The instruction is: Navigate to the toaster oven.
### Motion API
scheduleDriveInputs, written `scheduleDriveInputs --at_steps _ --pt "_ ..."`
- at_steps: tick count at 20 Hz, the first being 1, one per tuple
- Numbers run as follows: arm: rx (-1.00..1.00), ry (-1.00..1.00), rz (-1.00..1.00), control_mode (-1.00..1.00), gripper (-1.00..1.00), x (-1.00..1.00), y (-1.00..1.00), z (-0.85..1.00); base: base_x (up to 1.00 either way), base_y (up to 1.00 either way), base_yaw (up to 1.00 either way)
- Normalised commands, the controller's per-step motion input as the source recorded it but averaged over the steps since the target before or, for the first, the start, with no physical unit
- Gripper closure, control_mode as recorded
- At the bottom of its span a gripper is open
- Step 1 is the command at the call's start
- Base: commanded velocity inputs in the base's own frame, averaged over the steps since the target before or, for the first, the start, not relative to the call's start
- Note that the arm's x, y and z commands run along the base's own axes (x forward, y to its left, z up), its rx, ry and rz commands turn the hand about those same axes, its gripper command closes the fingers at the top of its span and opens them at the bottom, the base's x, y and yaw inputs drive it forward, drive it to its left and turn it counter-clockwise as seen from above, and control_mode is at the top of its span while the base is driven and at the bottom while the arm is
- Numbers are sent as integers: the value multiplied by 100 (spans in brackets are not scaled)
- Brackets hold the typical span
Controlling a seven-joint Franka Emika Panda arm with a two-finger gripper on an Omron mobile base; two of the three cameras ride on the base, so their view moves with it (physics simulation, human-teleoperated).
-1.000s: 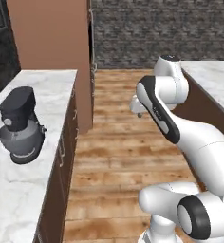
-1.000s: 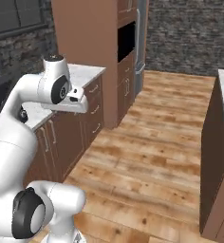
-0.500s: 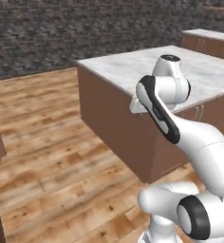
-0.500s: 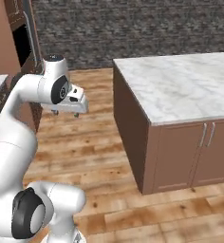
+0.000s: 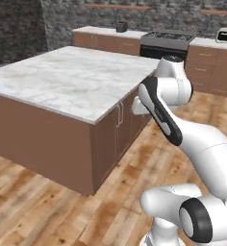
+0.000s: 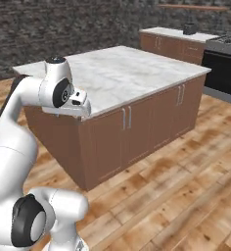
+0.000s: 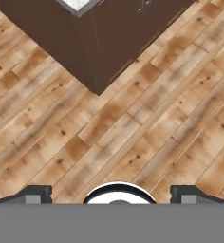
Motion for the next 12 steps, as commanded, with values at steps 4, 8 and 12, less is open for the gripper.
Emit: scheduleDriveInputs --at_steps 4,8,12 --pt "0 0 0 100 -100 0 0 0 71 -15 -67" --pt "0 0 0 100 -100 0 0 0 100 -18 -47" --pt "0 0 0 100 -100 0 0 0 100 -9 -40"
